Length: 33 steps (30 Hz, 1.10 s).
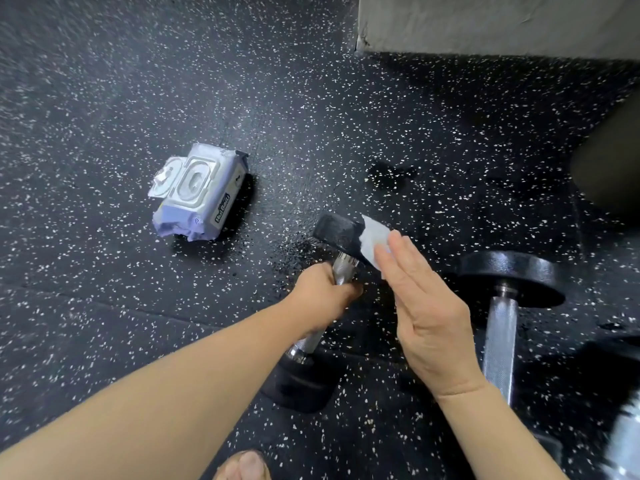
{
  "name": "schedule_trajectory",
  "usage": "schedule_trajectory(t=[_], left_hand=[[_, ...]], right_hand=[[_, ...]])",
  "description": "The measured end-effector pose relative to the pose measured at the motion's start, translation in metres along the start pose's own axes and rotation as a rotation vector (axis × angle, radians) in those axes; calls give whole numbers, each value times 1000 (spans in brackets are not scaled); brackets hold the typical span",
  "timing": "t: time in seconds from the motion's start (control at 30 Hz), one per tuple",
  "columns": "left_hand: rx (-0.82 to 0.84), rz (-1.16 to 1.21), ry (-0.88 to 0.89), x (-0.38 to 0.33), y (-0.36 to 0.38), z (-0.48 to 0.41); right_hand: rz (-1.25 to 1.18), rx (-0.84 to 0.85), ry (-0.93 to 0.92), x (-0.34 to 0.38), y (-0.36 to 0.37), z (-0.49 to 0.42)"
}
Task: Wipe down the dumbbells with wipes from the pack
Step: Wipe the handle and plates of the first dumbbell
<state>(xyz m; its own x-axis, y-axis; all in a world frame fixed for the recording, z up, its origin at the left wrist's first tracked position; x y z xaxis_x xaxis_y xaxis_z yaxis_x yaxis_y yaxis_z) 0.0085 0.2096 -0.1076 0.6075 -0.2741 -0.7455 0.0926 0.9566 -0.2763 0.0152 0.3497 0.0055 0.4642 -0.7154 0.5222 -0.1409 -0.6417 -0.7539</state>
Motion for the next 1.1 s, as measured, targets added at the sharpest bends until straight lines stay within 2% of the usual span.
schedule_trajectory(t=[0.1,0.2,0.33,0.47,0.57,0.67,0.77,0.87,1.1], left_hand=[[10,-6,14,-3,0,1],[-28,-147,68,-13,-3,7],[-9,-361,171,-28,6,14],[18,-288,154,-25,15,17],[57,-145,90,-15,21,18],[76,-56,69,-11,23,16],[75,-93,114,-14,23,18],[86,-137,144,-12,22,18],[110,-189,168,-8,29,23]], right_hand=[[1,-71,-11,7,-2,-8],[20,-63,-96,31,0,-29],[115,131,-170,55,22,-61],[152,542,-90,39,53,-75],[-44,585,-57,29,35,-61],[-186,560,-15,28,11,-43],[-119,543,-78,31,13,-49],[-70,680,-80,36,34,-62],[-47,930,165,23,67,-92]])
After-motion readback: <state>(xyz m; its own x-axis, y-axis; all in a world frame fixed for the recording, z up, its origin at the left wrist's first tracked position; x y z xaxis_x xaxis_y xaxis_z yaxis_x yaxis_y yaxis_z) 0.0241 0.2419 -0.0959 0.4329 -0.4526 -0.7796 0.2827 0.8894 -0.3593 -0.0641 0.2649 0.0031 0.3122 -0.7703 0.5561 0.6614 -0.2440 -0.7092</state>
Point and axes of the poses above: each hand's wrist, its own z-axis away from the middle knuckle, its own y-axis out of the palm, x = y × z, the point moved 10 cm from there along -z, towards the middle knuckle, and after that the axes turned 6 degrees about z, right-handed, at the moved point
